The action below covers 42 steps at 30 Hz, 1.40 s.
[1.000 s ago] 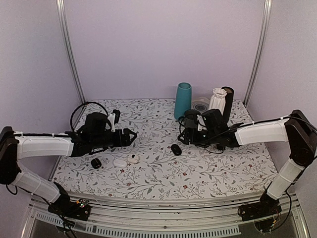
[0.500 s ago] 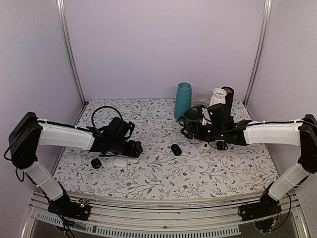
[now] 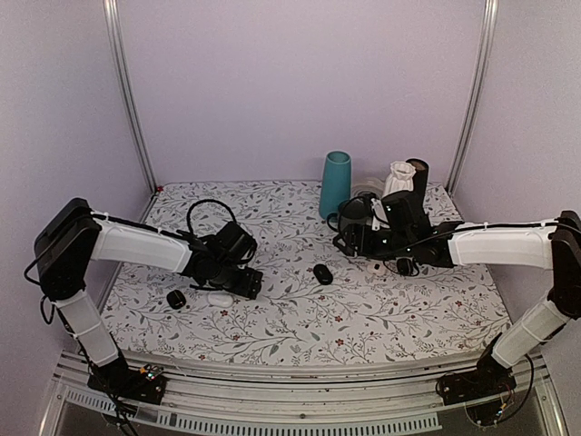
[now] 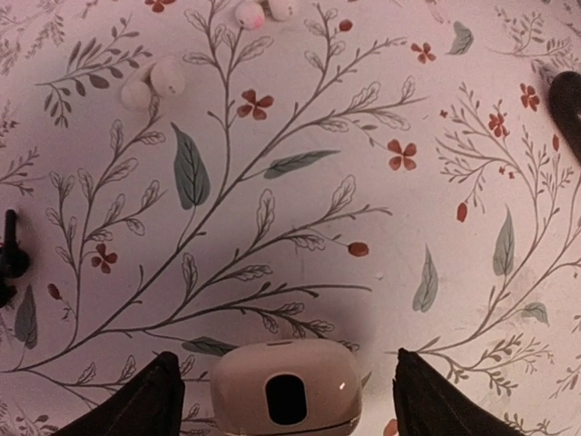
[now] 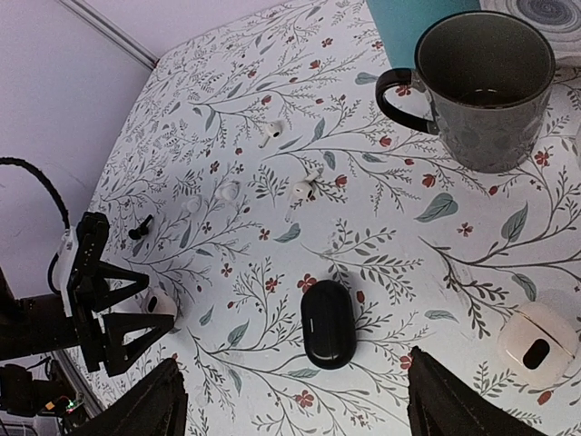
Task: Insert the wireless bluetooth earbuds into the charging case
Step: Pick up the charging case, then pass from the left arm to the right
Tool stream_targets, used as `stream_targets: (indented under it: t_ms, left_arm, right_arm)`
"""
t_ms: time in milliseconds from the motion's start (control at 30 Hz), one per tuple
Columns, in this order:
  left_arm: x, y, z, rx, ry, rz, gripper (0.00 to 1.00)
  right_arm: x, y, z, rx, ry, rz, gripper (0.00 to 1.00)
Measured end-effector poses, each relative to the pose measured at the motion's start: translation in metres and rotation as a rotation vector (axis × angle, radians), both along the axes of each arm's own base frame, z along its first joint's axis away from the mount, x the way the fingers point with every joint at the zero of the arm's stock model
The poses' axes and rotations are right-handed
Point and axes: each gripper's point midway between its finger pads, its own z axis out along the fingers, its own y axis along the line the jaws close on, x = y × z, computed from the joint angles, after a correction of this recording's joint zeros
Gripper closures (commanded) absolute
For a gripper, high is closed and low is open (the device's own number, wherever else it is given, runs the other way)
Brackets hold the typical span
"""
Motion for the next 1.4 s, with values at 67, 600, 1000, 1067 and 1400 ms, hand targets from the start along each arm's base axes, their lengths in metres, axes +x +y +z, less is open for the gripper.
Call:
stream_targets:
  t_ms: [67,600,1000,1067,1400]
  left_arm:
    - [-0.002,0.002,-0.003,0.01,0.009,-0.001,0.24]
    - [0.001,-0.012,-0.01,-0.004,0.04,-0.023,0.72]
    - [-0.003,-0.039,0.01,-0.397,0.077,0.062,0.77]
    - [0.0,-0.039,0.018,-0.503,0.089,0.104,0.76]
    - [0.009,-0.063,0.085,-0.971,0.092,0.185,0.78]
  right_arm:
    - [-0.001,0.0,-0.001,-0.002,0.002,0.0,0.16]
    - [-0.009,-0.003,-0.003,0.002,0.004,0.01,0.16]
    - [-0.055,0.041,0.009,0.051,-0.113,0.11,0.17]
    - [-0.065,0.05,0.01,0.061,-0.147,0.123,0.17]
    - [-0.086,0.086,0.006,0.066,-0.293,0.144,0.19]
